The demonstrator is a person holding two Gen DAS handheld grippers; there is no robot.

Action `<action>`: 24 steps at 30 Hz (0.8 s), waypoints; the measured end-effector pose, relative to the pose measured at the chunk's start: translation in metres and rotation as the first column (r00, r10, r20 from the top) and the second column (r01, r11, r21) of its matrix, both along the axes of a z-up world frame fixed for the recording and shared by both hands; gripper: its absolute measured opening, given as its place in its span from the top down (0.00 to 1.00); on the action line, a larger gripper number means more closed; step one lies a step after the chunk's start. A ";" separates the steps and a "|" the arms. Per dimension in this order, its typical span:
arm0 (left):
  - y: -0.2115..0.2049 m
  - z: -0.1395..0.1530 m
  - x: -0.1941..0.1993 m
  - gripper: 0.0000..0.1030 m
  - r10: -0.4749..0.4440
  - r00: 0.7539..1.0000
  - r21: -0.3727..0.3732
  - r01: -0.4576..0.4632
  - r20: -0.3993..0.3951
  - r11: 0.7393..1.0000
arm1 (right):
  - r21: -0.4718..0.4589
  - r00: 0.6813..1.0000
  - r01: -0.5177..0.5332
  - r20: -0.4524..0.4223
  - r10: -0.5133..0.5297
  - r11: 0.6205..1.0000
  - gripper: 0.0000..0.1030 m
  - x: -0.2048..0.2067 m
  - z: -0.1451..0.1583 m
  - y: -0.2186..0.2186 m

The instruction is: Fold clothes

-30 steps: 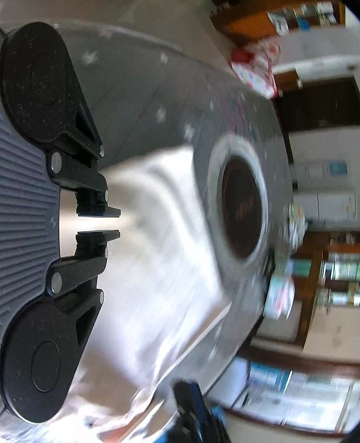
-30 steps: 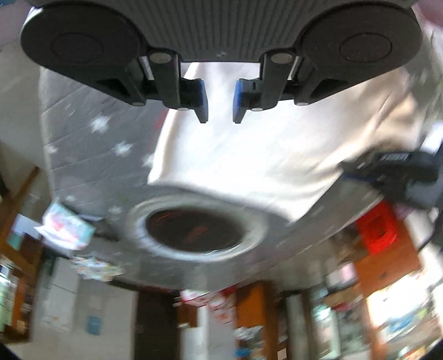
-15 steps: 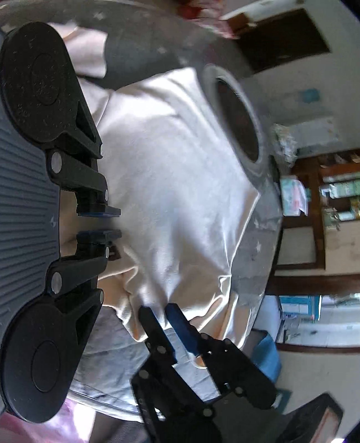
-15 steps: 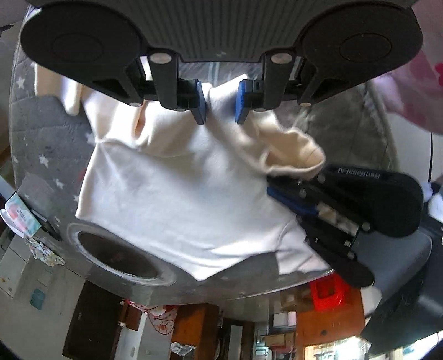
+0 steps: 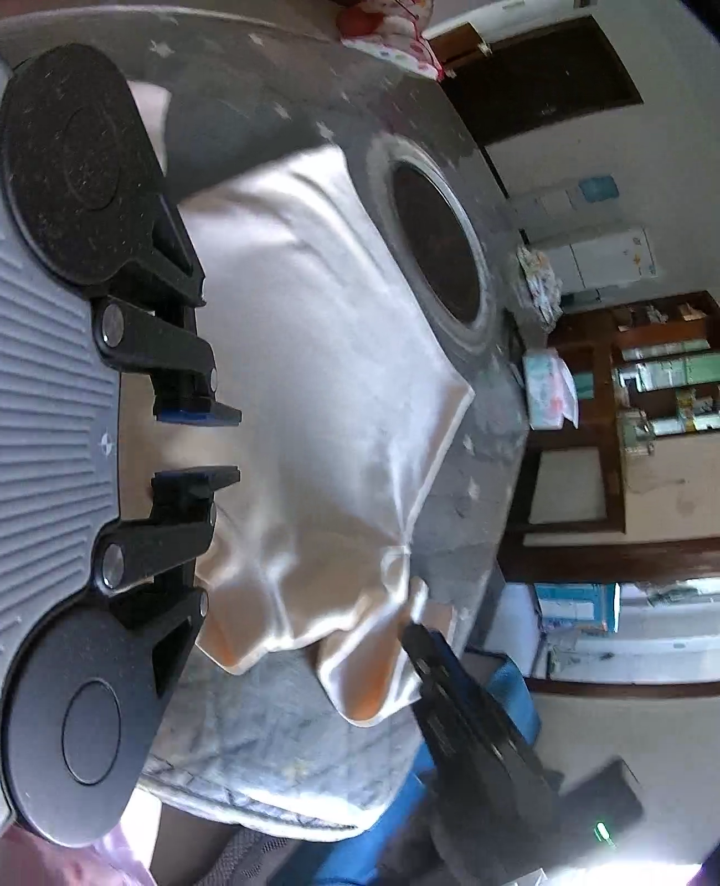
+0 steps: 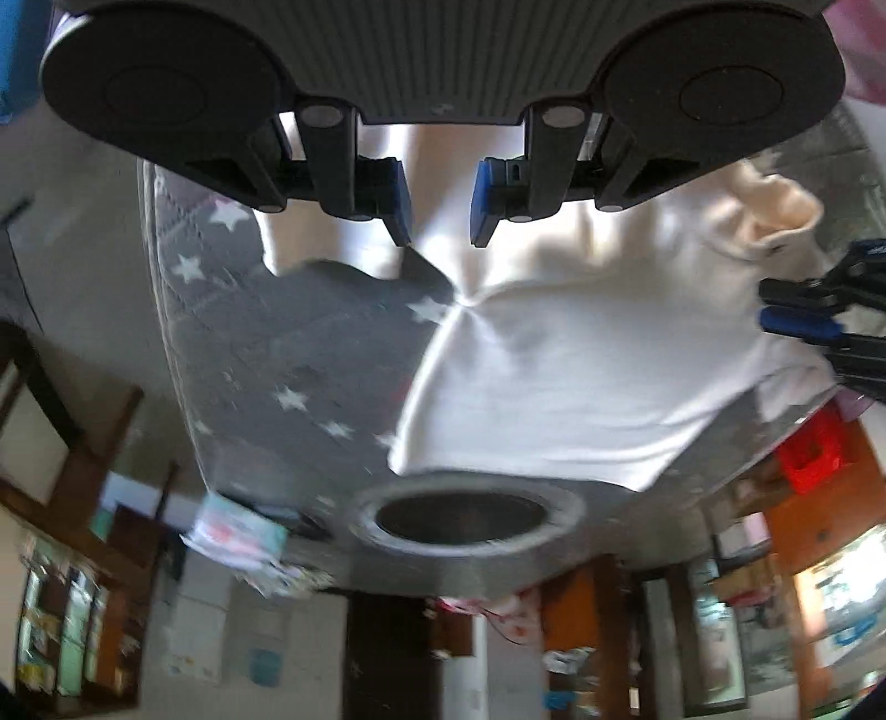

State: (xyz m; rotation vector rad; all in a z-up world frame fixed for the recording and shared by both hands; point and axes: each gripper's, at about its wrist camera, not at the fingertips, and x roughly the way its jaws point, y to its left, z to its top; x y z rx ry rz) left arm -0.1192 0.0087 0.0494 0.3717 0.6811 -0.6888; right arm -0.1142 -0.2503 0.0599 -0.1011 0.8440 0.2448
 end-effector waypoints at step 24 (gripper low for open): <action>-0.082 -0.018 -0.018 0.55 -0.192 0.981 0.013 0.192 -0.031 0.981 | -0.044 0.942 0.307 0.160 -0.296 0.951 0.97 -0.001 0.009 -0.060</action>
